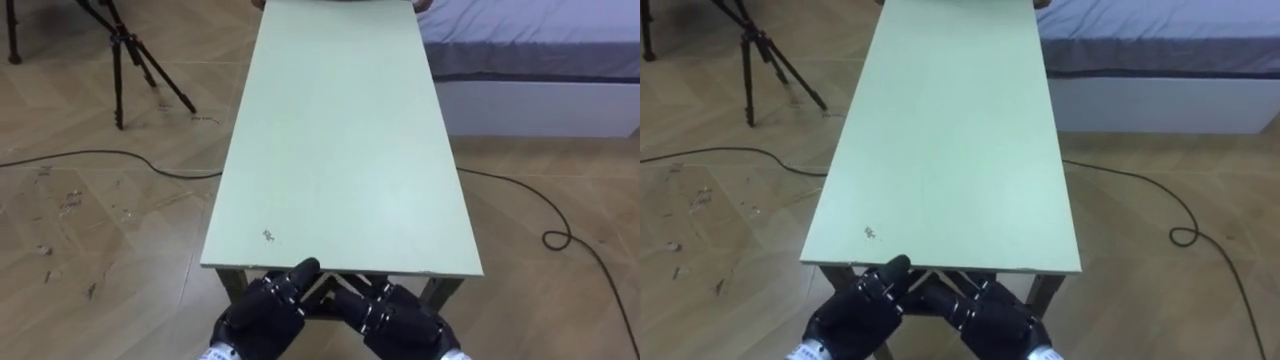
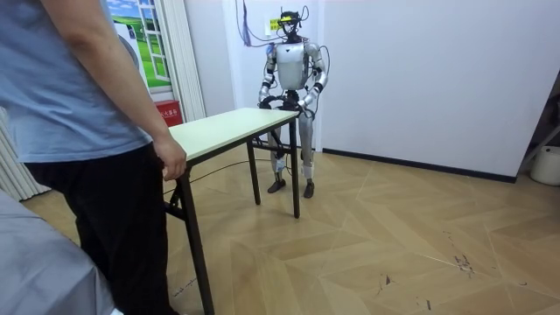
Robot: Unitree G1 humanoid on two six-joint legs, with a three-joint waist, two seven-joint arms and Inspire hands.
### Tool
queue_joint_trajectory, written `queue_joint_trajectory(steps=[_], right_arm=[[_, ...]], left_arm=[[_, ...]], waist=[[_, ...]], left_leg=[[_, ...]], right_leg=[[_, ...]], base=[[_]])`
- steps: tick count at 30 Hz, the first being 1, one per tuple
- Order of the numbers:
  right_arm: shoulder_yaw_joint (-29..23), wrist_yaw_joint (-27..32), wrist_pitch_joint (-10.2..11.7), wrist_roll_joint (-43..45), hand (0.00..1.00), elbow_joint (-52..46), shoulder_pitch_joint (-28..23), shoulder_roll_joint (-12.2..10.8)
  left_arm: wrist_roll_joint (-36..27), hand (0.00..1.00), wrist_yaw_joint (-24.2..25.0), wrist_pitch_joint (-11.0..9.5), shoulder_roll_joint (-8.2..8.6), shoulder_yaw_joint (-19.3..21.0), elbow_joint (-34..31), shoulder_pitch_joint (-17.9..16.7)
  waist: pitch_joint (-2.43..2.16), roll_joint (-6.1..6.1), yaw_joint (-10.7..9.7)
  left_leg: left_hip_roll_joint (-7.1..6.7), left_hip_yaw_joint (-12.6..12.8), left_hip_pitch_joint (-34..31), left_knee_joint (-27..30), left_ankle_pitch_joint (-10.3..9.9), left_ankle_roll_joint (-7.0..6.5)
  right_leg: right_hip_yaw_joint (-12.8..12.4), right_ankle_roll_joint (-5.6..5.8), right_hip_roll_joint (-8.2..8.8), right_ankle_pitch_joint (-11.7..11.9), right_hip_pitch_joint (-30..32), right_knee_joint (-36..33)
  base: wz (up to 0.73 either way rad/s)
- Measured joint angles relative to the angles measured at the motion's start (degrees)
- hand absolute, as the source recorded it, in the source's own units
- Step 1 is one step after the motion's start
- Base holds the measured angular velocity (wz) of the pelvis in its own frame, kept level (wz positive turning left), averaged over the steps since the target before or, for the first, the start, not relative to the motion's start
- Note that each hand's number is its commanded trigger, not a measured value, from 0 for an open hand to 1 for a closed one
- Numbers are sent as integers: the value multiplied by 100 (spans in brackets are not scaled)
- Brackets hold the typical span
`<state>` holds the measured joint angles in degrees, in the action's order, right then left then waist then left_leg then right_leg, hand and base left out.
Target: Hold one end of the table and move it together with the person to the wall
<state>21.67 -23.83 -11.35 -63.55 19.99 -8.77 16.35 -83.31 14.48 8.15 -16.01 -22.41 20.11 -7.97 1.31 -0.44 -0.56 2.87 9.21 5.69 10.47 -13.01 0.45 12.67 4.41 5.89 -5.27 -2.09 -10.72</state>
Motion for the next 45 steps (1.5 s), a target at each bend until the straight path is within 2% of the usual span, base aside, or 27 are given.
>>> queue_joint_trajectory(steps=[3, 5, 14, 24, 28, 36, 40, 45], right_arm=[[-41, 199, -90, -180, 0, -7, 66, 33], [-46, 425, -219, -197, 0, -5, 160, 40], [-73, 985, -486, -319, 0, 5, 408, -60], [-291, 1122, -501, -414, 0, 143, 425, -270], [-297, 1124, -499, -415, 0, 144, 426, -287], [-399, 1169, -498, -762, 0, 176, 418, -438], [-401, 1237, -498, -929, 0, 176, 417, -523], [-466, 1371, -498, -1119, 0, 174, 419, -610]], left_arm=[[-82, 0, -181, 52, -6, 263, 341, 148], [-149, 0, -295, 106, 86, 367, 401, 192], [-80, 0, -715, 315, 186, 566, 541, 432], [-78, 0, -1011, 422, 275, 679, 539, 461], [-87, 0, -1196, 433, 378, 762, 539, 472], [-116, 0, -1384, 448, 618, 991, 542, 479], [-151, 0, -1384, 473, 651, 1036, 541, 480], [-151, 0, -1384, 517, 681, 1093, 538, 517]], waist=[[1, 3, 12], [1, 8, 21], [20, 22, -59], [19, 54, -78], [14, 46, -78], [-8, -44, -71], [-29, -92, -72], [-28, -99, -62]], left_leg=[[-2, 1, 4, -3, 0, 0], [-8, 6, 42, 5, 5, -6], [-16, -16, 40, 7, 8, -4], [-17, -13, 37, 7, 9, -6], [-16, -3, 34, 12, 9, -5], [-13, 4, -8, 42, 9, -6], [-13, 3, -8, 44, 11, -6], [-13, -3, -29, 82, 11, -6]], right_leg=[[-14, 0, 0, 0, 0, 0], [-43, 0, 0, 0, -15, 0], [-127, -2, -8, 1, -41, 0], [-137, -5, -11, 4, -36, 3], [-150, -7, -12, 5, -28, 2], [-143, -28, -12, 20, 19, 1], [-150, -29, -12, 20, 18, -1], [-149, -38, -12, 27, 20, -8]], base=[[0], [-4], [-1], [0], [0], [0], [0], [0]])
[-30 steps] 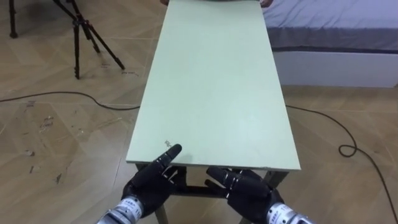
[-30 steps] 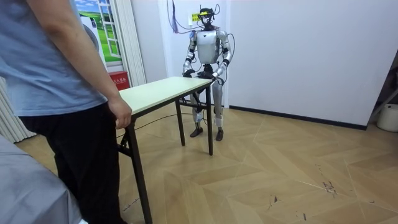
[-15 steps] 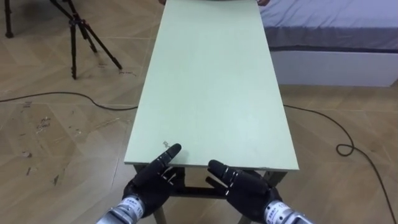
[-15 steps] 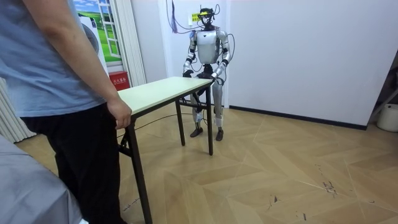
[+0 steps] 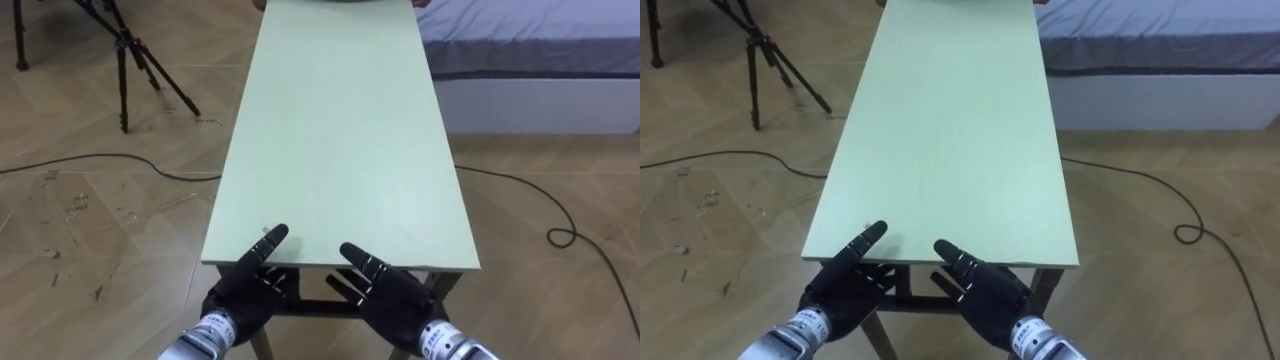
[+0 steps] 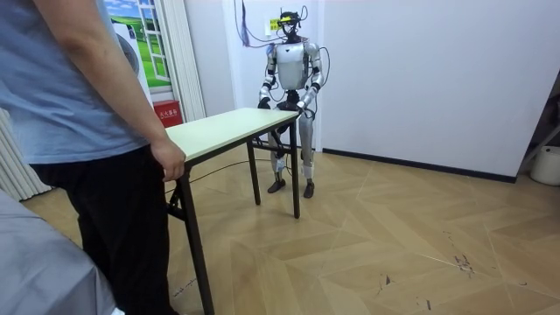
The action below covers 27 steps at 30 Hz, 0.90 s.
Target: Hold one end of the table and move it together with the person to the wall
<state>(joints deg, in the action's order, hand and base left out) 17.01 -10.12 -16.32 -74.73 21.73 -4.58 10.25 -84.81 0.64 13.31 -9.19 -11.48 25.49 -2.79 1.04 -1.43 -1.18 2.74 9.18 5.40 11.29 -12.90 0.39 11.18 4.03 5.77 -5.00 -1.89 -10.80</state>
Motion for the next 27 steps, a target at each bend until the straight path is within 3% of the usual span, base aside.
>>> queue_joint_trajectory(steps=[4, 9, 17, 27], right_arm=[[-19, 224, 19, -626, 0, -12, 7, -38], [-31, 528, 162, -1119, 0, -145, 7, -118], [-63, 986, 436, -1306, 0, -403, 6, -327], [-62, 1143, 757, -1532, 0, -451, 6, -450]], left_arm=[[-4, 0, -101, -40, 67, 1, -2, 76], [-105, 0, -431, -280, 252, 13, -96, 139], [-137, 0, -723, -652, 655, 149, -414, 150], [-128, 0, -723, -812, 748, 150, -445, 151]], waist=[[2, -2, 0], [28, -52, 1], [47, -81, -1], [51, -74, -2]], left_leg=[[0, -24, -40, 35, 3, -5], [0, -36, -108, 38, 45, -1], [-3, -28, -234, -2, 133, 9], [-2, -20, -287, 12, 134, 9]], right_leg=[[6, -8, 1, 9, 11, -5], [-11, -18, 3, 28, 100, -62], [-23, -58, 10, 54, 269, -101], [-21, -69, 10, 62, 323, -105]], base=[[2], [1], [0], [0]])
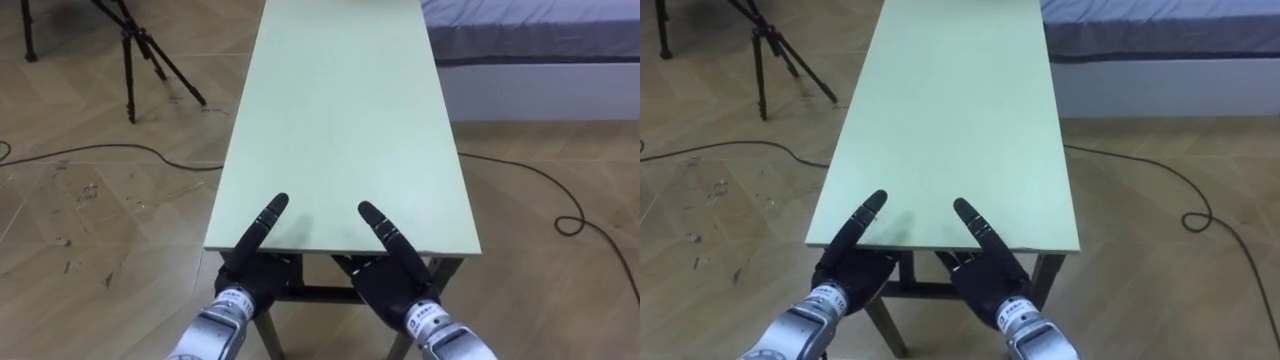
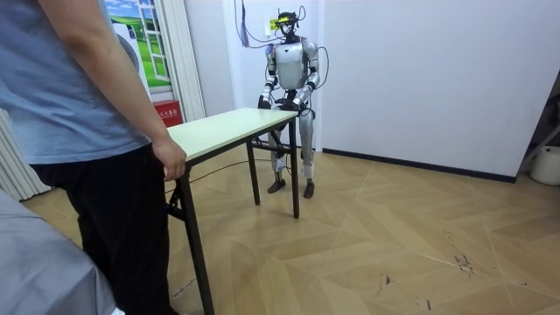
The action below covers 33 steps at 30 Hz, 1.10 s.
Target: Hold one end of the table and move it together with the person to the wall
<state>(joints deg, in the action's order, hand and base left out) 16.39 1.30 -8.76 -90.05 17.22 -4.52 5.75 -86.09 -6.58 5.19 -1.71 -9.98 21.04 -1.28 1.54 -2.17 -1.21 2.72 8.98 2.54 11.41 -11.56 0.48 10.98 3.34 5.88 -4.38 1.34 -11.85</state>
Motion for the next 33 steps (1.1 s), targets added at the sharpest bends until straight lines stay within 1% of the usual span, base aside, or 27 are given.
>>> queue_joint_trajectory(steps=[4, 10, 13, 16, 21, 27, 28, 29, 30, 31, 32, 33], right_arm=[[0, 1, 88, -13, 0, 0, 0, -3], [0, 74, 287, -32, 0, -2, 0, -45], [0, 183, 403, -236, 0, -52, 0, -70], [0, 249, 503, -393, 0, -72, 0, -95], [-1, 402, 662, -414, 0, -139, -1, -101], [-73, 404, 812, -416, 0, -141, 0, -100], [-108, 404, 827, -416, 0, -141, -1, -100], [-147, 409, 837, -416, 0, -142, -1, -101], [-170, 416, 842, -416, 22, -143, -2, -104], [-215, 439, 852, -418, 100, -147, -2, -106], [-242, 474, 870, -419, 100, -165, -3, -106], [-252, 508, 873, -422, 100, -183, -3, -106]], left_arm=[[-1, 0, 0, -75, 51, 4, 0, 0], [-1, 0, 0, -102, 59, 10, 0, 0], [-4, 0, -5, -120, 63, 10, -10, 0], [-123, 0, -34, -163, 74, 10, -25, 0], [-201, 0, -75, -236, 89, 10, -36, 0], [-218, 0, -170, -314, 89, 10, -83, 0], [-218, 5, -170, -320, 89, 10, -85, 0], [-221, 23, -170, -326, 89, 10, -85, 0], [-226, 53, -170, -330, 89, 10, -86, 0], [-263, 85, -170, -335, 89, 10, -89, 0], [-350, 100, -170, -359, 90, 10, -97, 0], [-380, 100, -170, -374, 90, 10, -97, 0]], waist=[[2, 3, 13], [5, 9, 12], [9, 14, 12], [11, 18, 4], [12, 20, -13], [15, 24, -9], [15, 24, -7], [17, 27, -3], [17, 27, -12], [16, 27, -11], [16, 27, -11], [16, 27, -13]], left_leg=[[1, 17, -5, -2, 1, 0], [1, 30, -2, -3, 3, 0], [1, 30, 1, -3, 5, 1], [1, 33, 5, -2, 6, 0], [0, 42, 7, 0, 8, 0], [-10, 53, -8, 2, 11, -5], [-13, 53, -9, 9, 18, -9], [-14, 53, -10, 10, 20, -10], [-14, 53, -10, 11, 21, -9], [-14, 52, -8, 10, 23, -9], [-15, 53, -7, 10, 25, -9], [-15, 52, -7, 10, 26, -9]], right_leg=[[-10, -2, 0, 2, 19, -5], [-19, -5, 0, 4, 24, -5], [-19, -5, 0, 4, 27, -5], [-25, -5, 0, 4, 27, -5], [-39, -5, 0, 4, 28, -1], [-134, -2, -14, 1, 65, 14], [-149, -2, -16, 2, 74, 14], [-150, -2, -16, 1, 76, 13], [-152, -1, -16, 1, 77, 13], [-154, -1, -17, 1, 76, 13], [-155, -1, -17, 1, 76, 12], [-155, -1, -17, 1, 76, 12]], base=[[0], [0], [0], [0], [0], [-4], [-4], [0], [0], [0], [0], [0]])
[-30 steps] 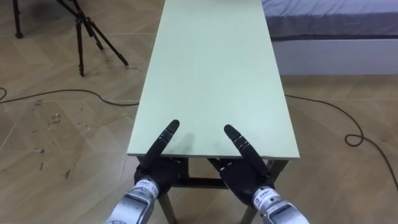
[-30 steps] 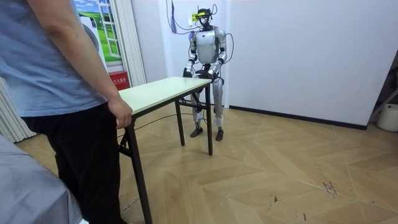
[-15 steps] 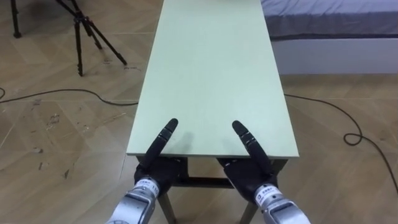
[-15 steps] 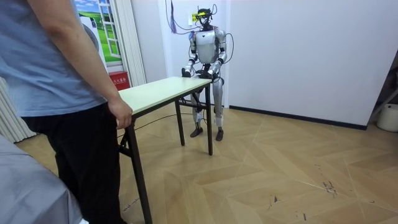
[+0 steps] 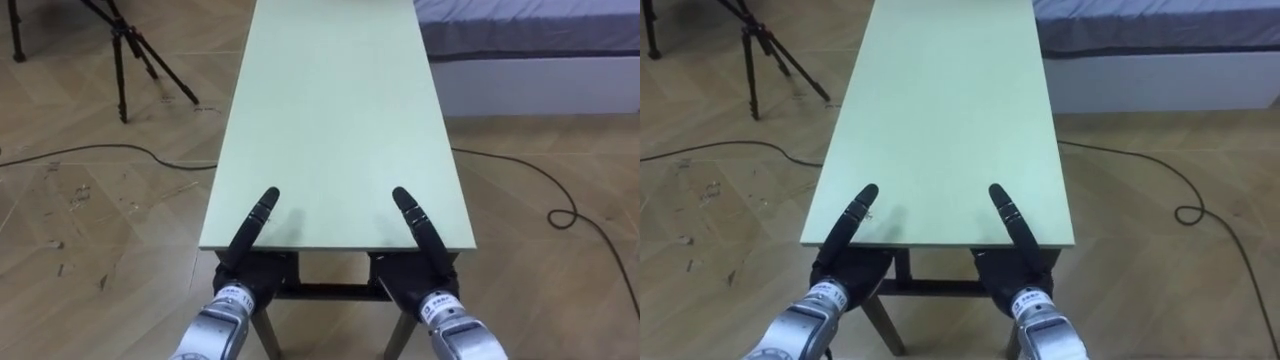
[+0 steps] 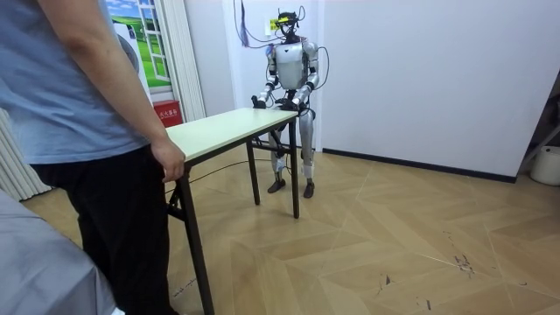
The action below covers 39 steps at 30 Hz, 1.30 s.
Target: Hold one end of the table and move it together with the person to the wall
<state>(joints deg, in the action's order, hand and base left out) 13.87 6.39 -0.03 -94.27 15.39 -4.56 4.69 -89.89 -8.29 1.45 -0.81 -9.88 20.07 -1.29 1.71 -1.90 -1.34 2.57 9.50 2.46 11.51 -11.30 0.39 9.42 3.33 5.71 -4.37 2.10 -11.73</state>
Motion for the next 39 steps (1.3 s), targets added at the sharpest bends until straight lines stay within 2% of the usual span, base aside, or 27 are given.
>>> queue_joint_trajectory(steps=[7, 13, 32, 39], right_arm=[[-3, 46, 94, -3, 100, -8, 0, -2], [0, 516, 133, 13, 100, -8, -8, -88], [3, 558, 246, 264, 100, -15, 1, -144], [47, 563, 314, 340, 100, -16, 2, -143]], left_arm=[[-66, 100, 0, -49, 10, 0, 0, 0], [-55, 100, -275, -57, 84, 0, 4, -1], [-33, 100, -337, -53, 143, 0, -1, 1], [186, 100, -336, -59, 159, -2, 10, 0]], waist=[[-1, 5, -2], [2, 17, 2], [1, 27, 14], [4, 15, 16]], left_leg=[[0, 0, 6, 0, 2, 1], [0, -11, 5, -29, 2, 1], [-1, -19, 16, -127, -1, 1], [-1, -23, 25, -166, -1, 1]], right_leg=[[-6, 0, -2, 0, 0, -1], [-8, 7, -6, -5, 35, 2], [-2, 15, -14, -10, 40, 7], [12, 15, -18, -10, 40, 8]], base=[[0], [0], [0], [0]])
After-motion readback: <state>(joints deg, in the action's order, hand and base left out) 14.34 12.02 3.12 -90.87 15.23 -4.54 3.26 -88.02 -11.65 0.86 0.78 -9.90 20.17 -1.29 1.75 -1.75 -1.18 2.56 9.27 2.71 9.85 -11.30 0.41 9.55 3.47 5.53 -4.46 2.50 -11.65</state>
